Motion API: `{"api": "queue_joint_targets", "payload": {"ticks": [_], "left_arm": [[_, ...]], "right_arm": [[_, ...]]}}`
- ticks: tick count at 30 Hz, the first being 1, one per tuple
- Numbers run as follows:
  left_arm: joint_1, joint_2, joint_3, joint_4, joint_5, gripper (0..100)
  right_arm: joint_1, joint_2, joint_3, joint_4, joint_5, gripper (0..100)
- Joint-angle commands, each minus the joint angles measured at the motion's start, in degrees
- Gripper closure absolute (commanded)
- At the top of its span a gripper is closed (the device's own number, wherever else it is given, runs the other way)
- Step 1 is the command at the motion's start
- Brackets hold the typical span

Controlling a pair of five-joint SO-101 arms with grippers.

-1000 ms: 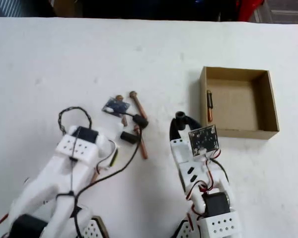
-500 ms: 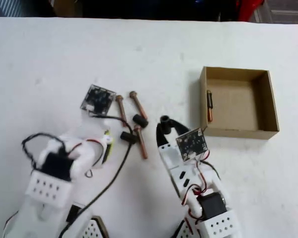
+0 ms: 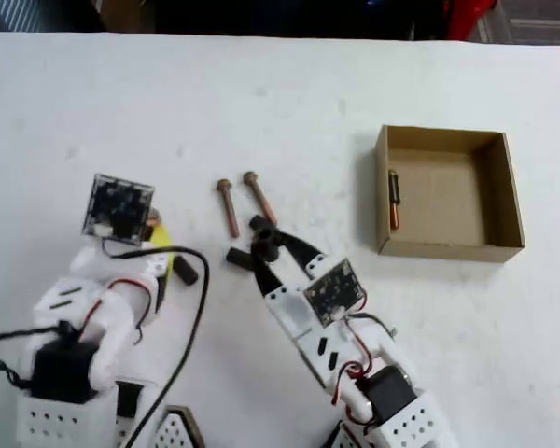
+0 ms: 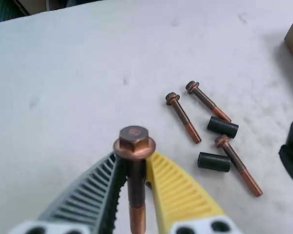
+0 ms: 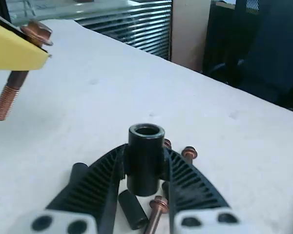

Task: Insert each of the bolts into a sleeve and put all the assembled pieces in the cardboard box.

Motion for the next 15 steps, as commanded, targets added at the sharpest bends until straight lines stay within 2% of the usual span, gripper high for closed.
{"api": "queue_joint_targets", "payload": {"ticks": [1,6,15], "left_arm": [[-0.2,-3.0,-2.5,0.4,-0.5,98],[-0.1,-5.5,-2.6,-1.3,-0.5,98],[-0.1,-6.5,-2.6,-10.2,-0.1,98]], "right_arm": [[-2.9,-0.8,0.5,-3.0,1.1,98.1],[-2.7,-0.8,0.5,-4.5,6.2,98.1],[-2.7,-0.7,0.5,-8.7,6.2,98.1]]}}
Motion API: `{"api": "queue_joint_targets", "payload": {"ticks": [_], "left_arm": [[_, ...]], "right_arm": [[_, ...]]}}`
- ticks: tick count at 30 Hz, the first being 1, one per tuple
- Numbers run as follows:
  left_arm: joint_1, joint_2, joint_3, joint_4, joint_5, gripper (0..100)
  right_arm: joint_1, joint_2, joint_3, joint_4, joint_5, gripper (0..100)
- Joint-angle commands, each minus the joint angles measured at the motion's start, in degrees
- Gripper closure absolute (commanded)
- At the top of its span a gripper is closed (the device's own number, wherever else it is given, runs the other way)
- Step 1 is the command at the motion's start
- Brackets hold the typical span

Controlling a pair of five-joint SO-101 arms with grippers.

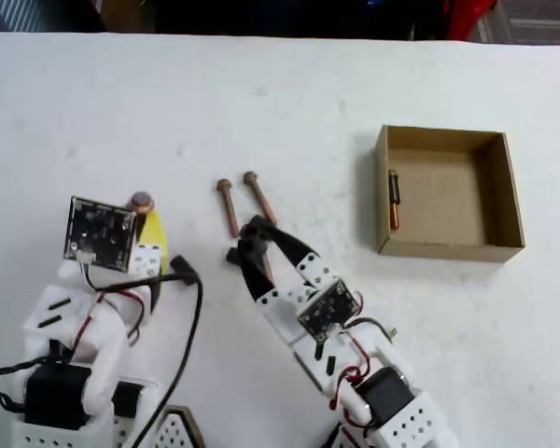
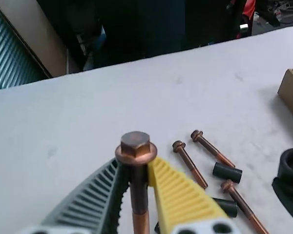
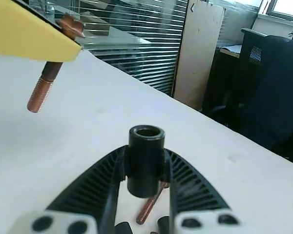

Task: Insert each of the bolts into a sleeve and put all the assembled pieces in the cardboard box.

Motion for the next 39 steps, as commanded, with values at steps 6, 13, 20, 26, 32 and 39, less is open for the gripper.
{"api": "queue_joint_targets", "payload": {"ticks": [6,13,20,26,32,39], "left_arm": [[4.8,-0.9,-2.6,-9.8,-0.1,98],[8.8,-0.7,-2.6,-15.6,-0.1,98],[8.9,-0.7,-2.5,-21.8,0.2,98],[14.8,-0.6,-2.5,-22.9,5.2,98],[17.0,-0.5,-2.2,-29.7,5.6,98],[17.1,9.5,-4.2,-32.7,13.1,98]], "right_arm": [[-0.4,-0.7,0.5,-1.5,0.7,98.1],[1.7,-0.8,0.5,-1.2,-4.5,98.1],[2.9,-0.8,0.5,0.8,-5.5,98.1],[2.9,-0.8,0.5,1.5,-5.5,98.1],[3.0,-0.8,0.5,1.6,-5.5,98.1],[3.1,-0.8,0.5,1.6,-5.5,98.1]]}}
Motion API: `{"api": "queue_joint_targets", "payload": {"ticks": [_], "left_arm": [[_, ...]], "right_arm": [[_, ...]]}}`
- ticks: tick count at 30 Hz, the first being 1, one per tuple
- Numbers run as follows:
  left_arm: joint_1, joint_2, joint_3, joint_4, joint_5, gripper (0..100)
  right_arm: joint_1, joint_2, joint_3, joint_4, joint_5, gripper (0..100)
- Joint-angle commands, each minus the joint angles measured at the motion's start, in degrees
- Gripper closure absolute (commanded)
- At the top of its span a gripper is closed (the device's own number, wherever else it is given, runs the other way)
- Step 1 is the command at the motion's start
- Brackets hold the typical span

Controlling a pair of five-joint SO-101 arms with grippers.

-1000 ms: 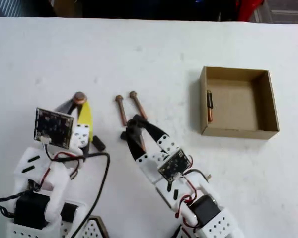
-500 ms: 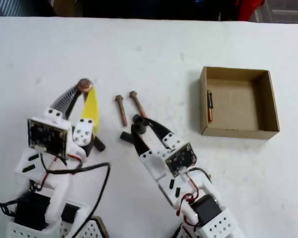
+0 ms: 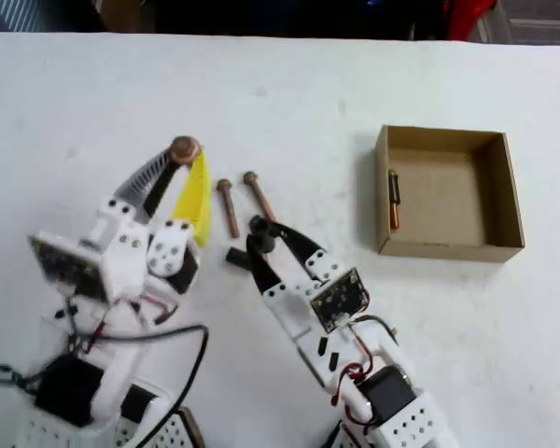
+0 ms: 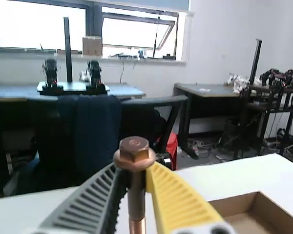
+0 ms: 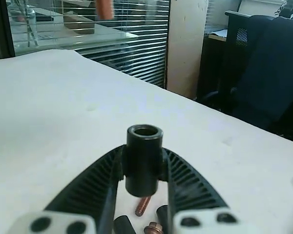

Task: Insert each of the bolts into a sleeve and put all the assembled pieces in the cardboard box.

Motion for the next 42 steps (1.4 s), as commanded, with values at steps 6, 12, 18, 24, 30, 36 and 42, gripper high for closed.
{"api": "queue_joint_targets", "payload": {"ticks": [6,12,18,24,30,36,42], "left_arm": [[4.1,8.7,-6.1,-2.1,5.0,98],[8.9,8.9,-5.8,-2.1,5.0,98],[12.4,8.8,-3.0,-2.0,5.0,98],[12.5,8.8,-1.5,-2.1,5.0,98],[12.5,8.9,0.1,-2.8,5.0,98],[12.6,8.9,3.4,-8.1,5.0,98],[12.4,8.9,5.1,-8.1,5.0,98]], "right_arm": [[2.2,-0.8,0.5,-1.2,-3.0,98.1],[2.9,-0.8,0.5,-2.0,-6.3,98.1],[2.8,-0.8,0.5,-1.5,-6.3,98.1],[2.7,-0.8,0.5,-1.5,-6.3,98.1],[2.8,-0.8,0.5,-1.5,-6.3,98.1],[2.9,-0.8,0.5,-1.5,-6.2,98.1],[2.9,-0.8,0.5,-1.5,-6.2,98.1]]}}
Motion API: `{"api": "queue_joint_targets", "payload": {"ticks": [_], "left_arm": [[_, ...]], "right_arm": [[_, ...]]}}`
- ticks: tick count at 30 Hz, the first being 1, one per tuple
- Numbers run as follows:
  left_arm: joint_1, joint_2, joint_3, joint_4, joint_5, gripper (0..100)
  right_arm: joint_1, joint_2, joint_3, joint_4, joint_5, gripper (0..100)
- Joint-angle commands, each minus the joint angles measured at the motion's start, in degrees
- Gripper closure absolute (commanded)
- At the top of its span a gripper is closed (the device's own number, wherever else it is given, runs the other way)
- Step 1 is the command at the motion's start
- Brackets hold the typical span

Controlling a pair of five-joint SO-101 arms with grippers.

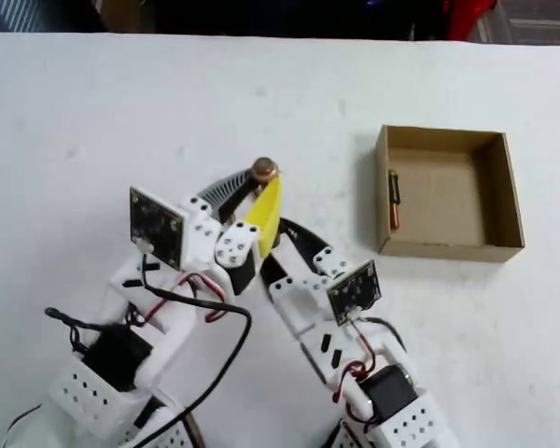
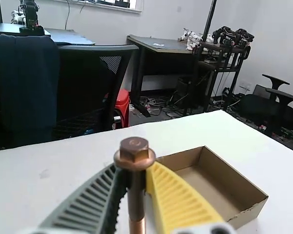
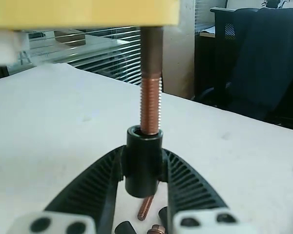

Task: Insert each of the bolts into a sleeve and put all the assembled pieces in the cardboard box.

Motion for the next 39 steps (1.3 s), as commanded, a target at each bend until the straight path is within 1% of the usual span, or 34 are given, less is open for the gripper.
{"api": "queue_joint_targets", "payload": {"ticks": [1,8,13,16,22,25,33,35,39], "left_arm": [[0.3,0.1,-0.3,-1.9,0.4,98],[0.7,0.0,-0.3,-0.9,0.4,98],[0.7,0.0,-0.3,5.6,0.5,98],[0.7,0.0,0.0,7.8,0.7,98],[0.7,0.0,6.5,2.1,0.6,98],[0.7,0.0,7.0,-0.4,0.5,98],[0.5,0.0,7.1,-0.7,0.5,98],[0.5,0.0,7.1,-0.5,0.5,96],[0.6,0.0,7.2,-0.3,0.5,85]], "right_arm": [[0.7,-0.8,0.5,-0.8,-0.4,98.1],[0.7,-0.8,0.5,-0.8,-0.4,98.1],[0.7,-0.8,0.5,-0.8,-0.4,98.1],[0.7,-0.8,0.5,-0.8,-0.4,98.1],[0.8,-0.8,0.5,-0.8,-0.4,98.1],[0.8,-0.8,0.5,-0.8,-0.4,98.1],[0.8,-0.8,0.5,-0.8,-0.4,98.1],[0.8,-0.8,0.5,-0.8,-0.4,98.1],[0.8,-0.8,0.5,-0.8,-0.4,98.1]]}}
